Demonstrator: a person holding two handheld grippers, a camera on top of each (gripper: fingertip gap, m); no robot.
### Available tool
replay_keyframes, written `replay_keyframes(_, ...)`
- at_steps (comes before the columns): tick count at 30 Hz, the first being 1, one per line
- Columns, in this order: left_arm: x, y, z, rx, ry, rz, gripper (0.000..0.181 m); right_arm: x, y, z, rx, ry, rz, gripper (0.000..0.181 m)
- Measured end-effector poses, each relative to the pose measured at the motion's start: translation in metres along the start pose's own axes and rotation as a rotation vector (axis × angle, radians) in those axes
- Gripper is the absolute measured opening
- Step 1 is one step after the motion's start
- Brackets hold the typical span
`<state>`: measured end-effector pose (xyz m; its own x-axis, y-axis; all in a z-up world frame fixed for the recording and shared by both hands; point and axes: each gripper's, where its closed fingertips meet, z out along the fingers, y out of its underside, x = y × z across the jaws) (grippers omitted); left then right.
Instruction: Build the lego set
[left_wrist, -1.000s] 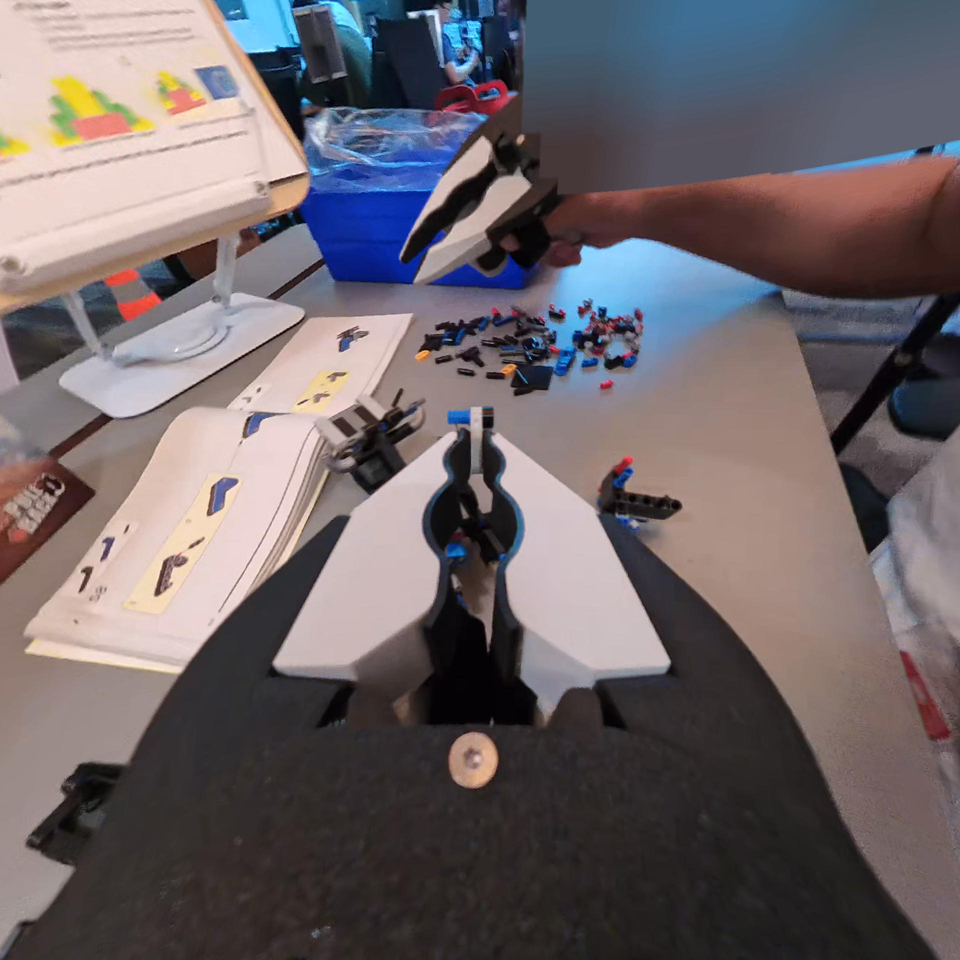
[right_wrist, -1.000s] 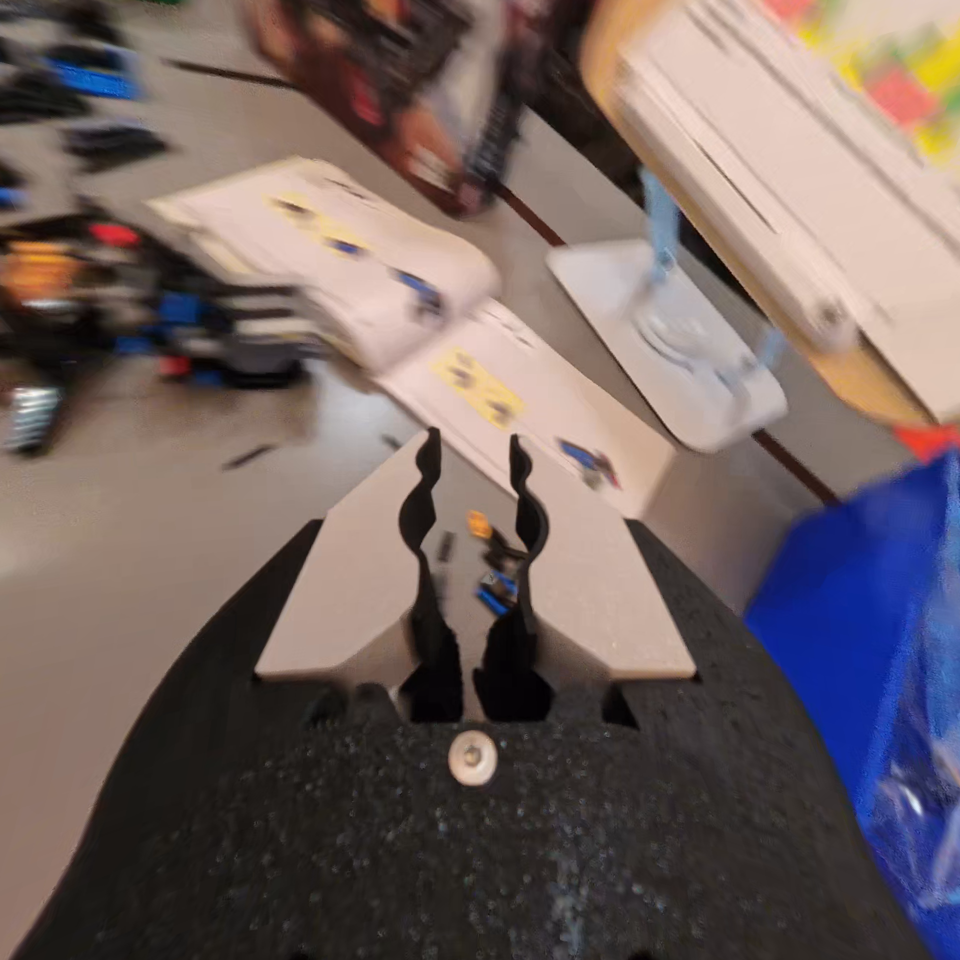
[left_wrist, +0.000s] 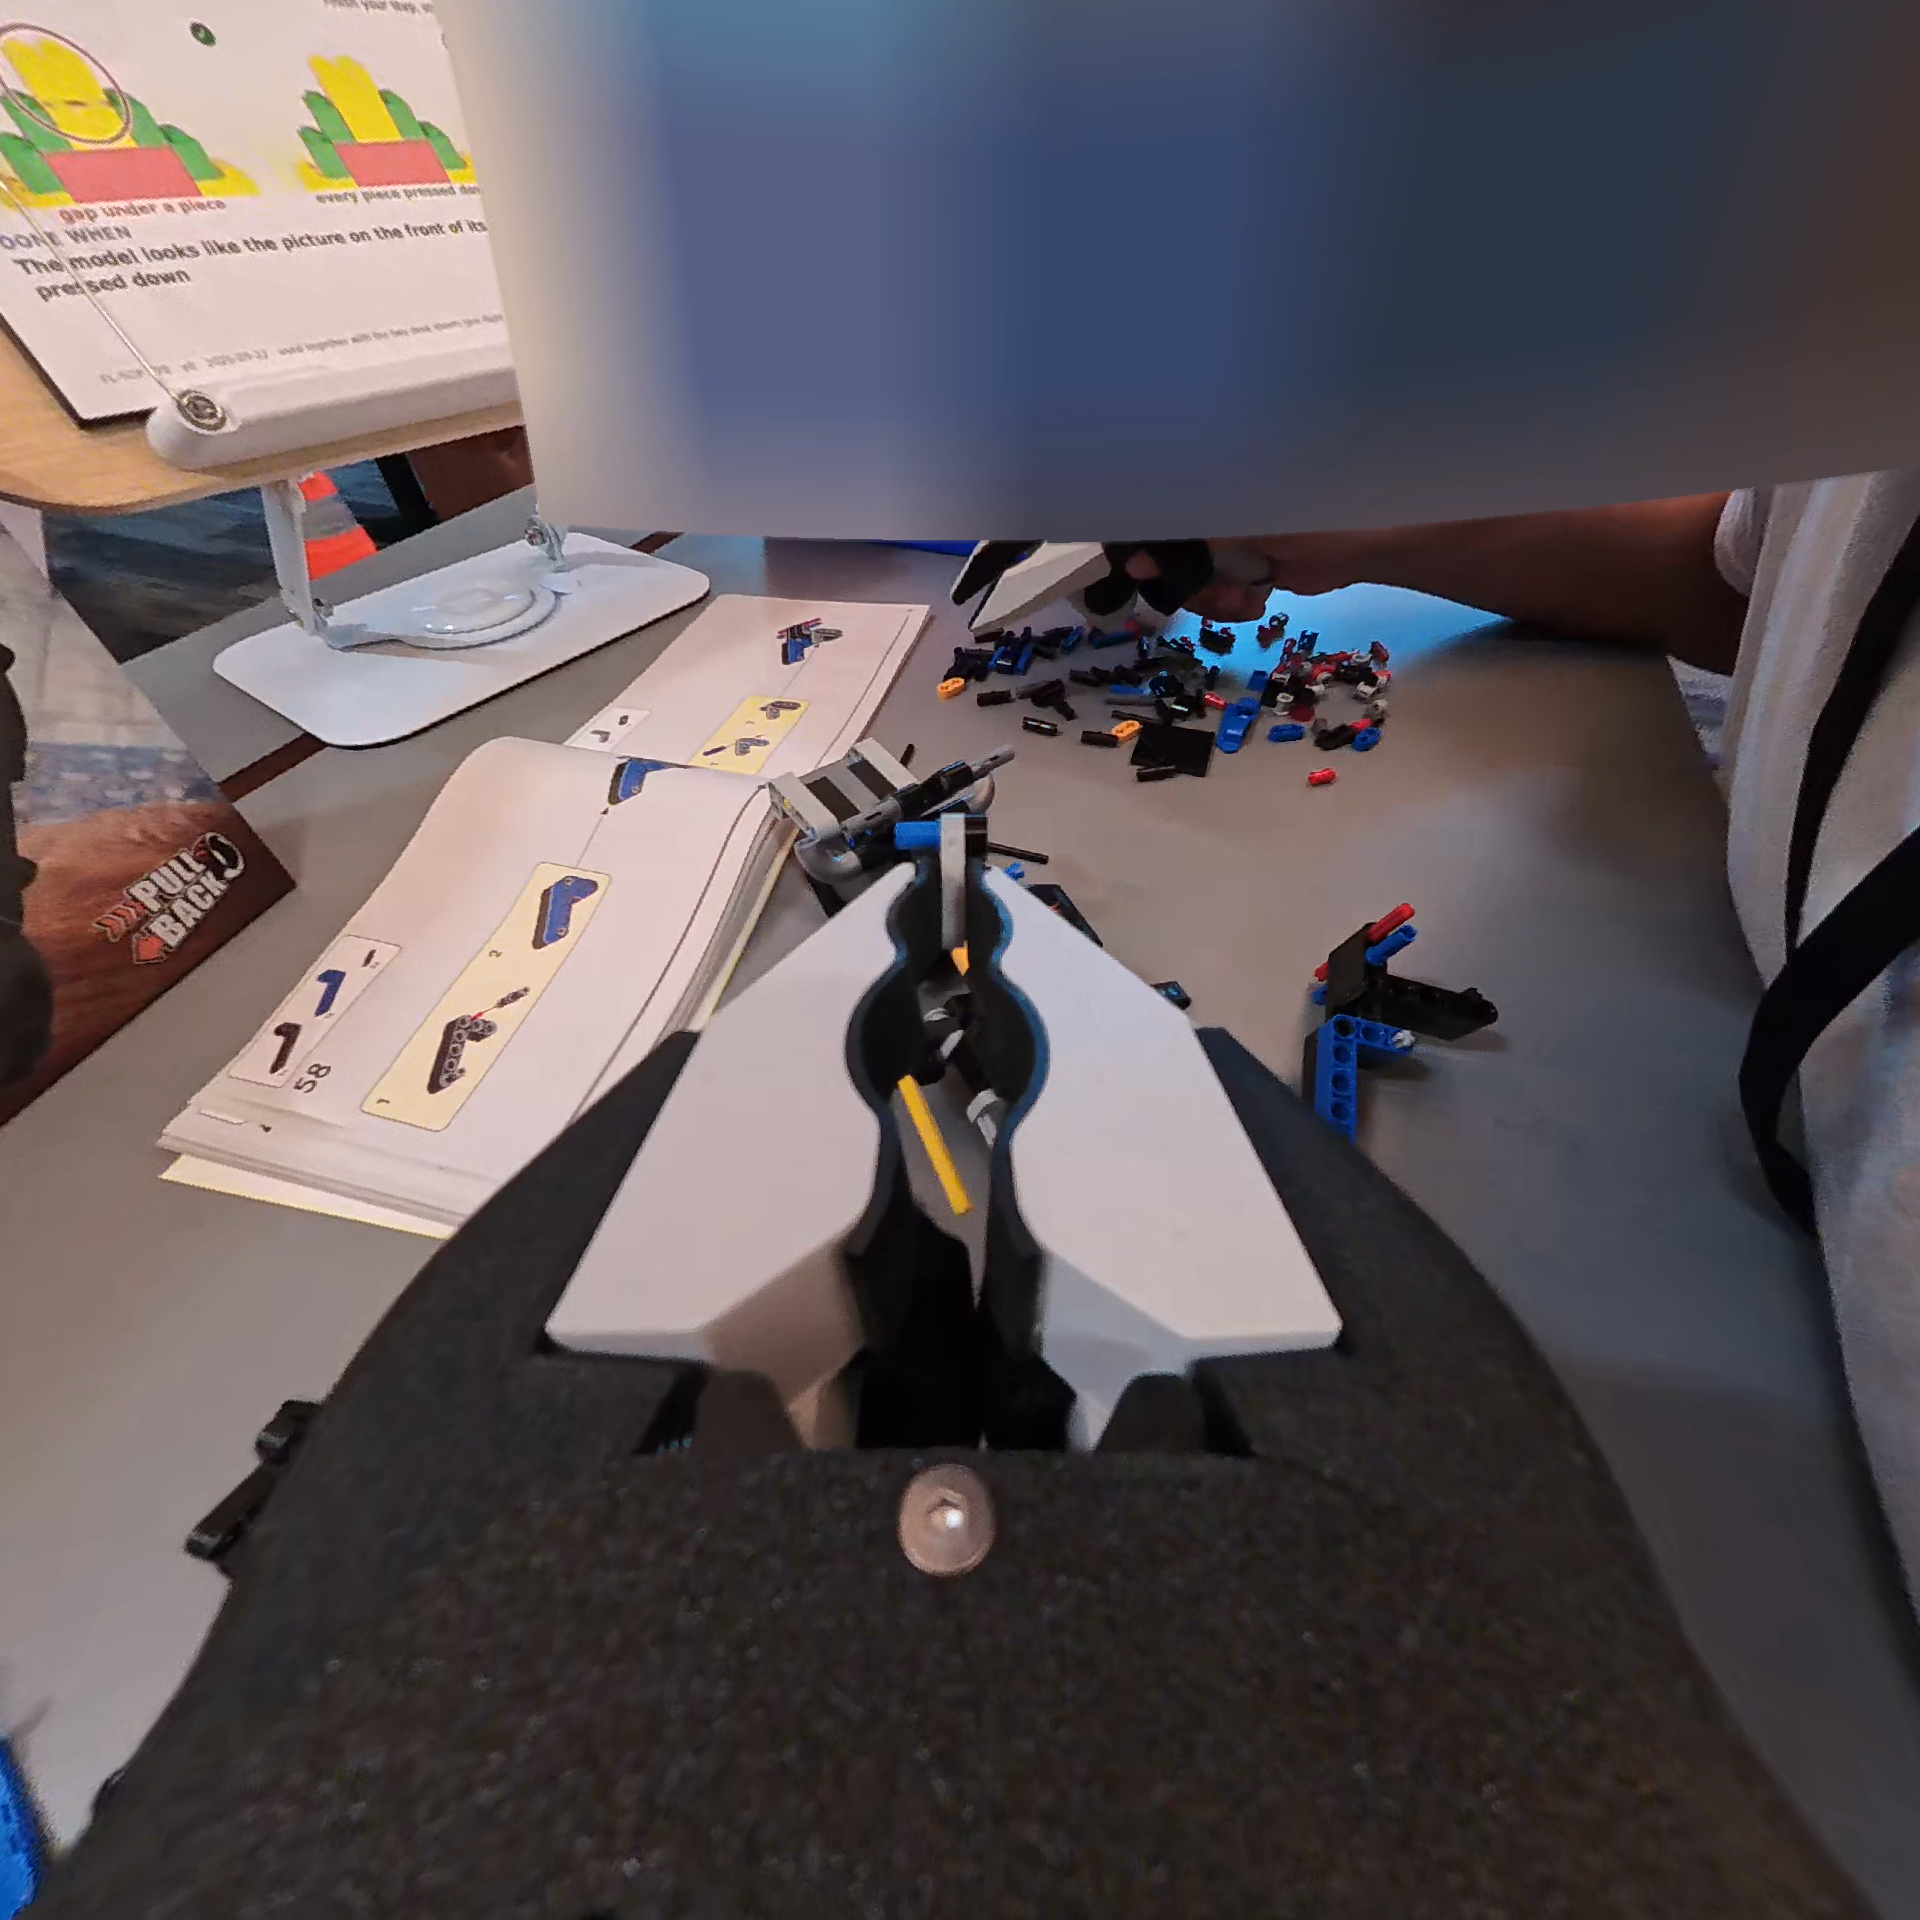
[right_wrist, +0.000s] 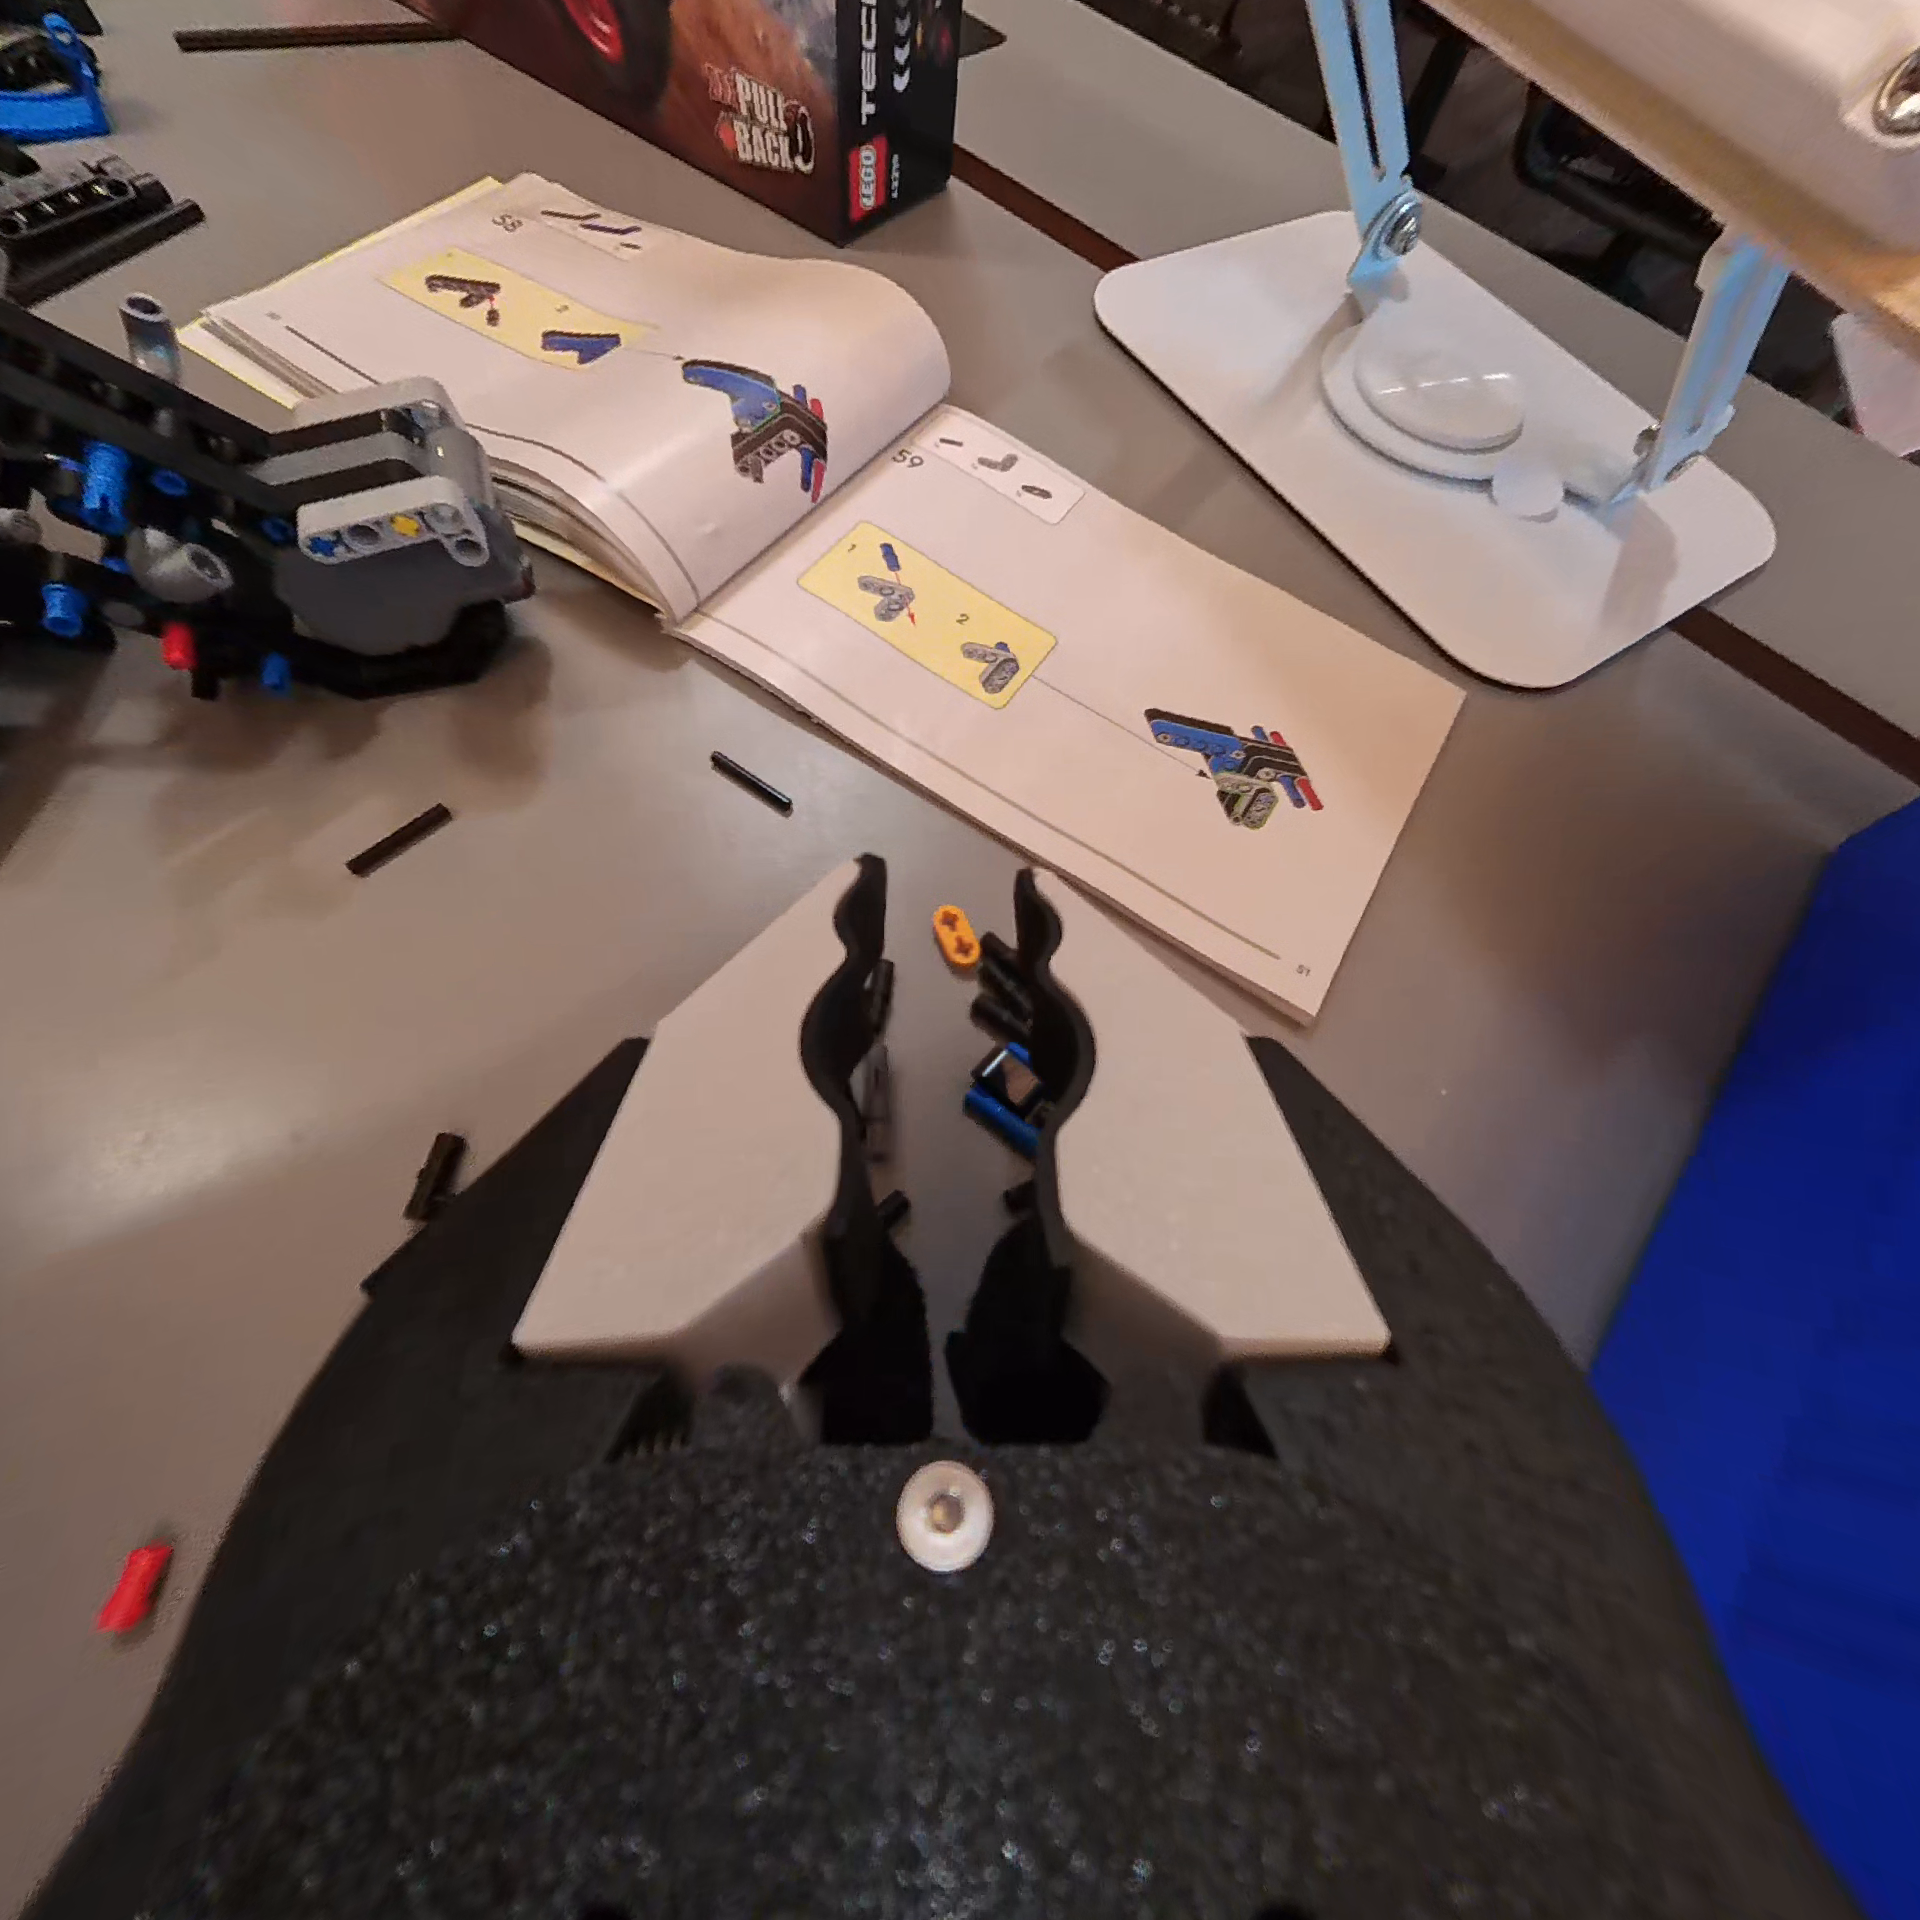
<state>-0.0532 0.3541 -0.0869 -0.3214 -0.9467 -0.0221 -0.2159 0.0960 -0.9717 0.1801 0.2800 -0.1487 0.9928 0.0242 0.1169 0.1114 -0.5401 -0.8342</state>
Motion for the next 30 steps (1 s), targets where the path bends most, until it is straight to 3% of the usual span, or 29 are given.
replay_keyframes(18, 0.012, 0.001, 0.004, -0.062, -0.008, 0.052, 0.002, -0.009, -0.013, -0.010, 0.029, 0.026, -0.075, 0.023)
replay_keyframes(24, 0.047, 0.006, 0.011, -0.143, 0.092, 0.077, 0.001, -0.020, -0.031, -0.022, 0.084, 0.053, -0.167, 0.024)
replay_keyframes(27, 0.077, 0.007, 0.009, -0.203, 0.154, 0.029, 0.002, -0.058, -0.044, -0.040, 0.117, -0.076, -0.138, 0.026)
replay_keyframes(30, 0.108, 0.006, -0.009, -0.230, 0.145, 0.005, 0.002, -0.133, -0.047, -0.075, 0.140, -0.288, -0.118, 0.026)
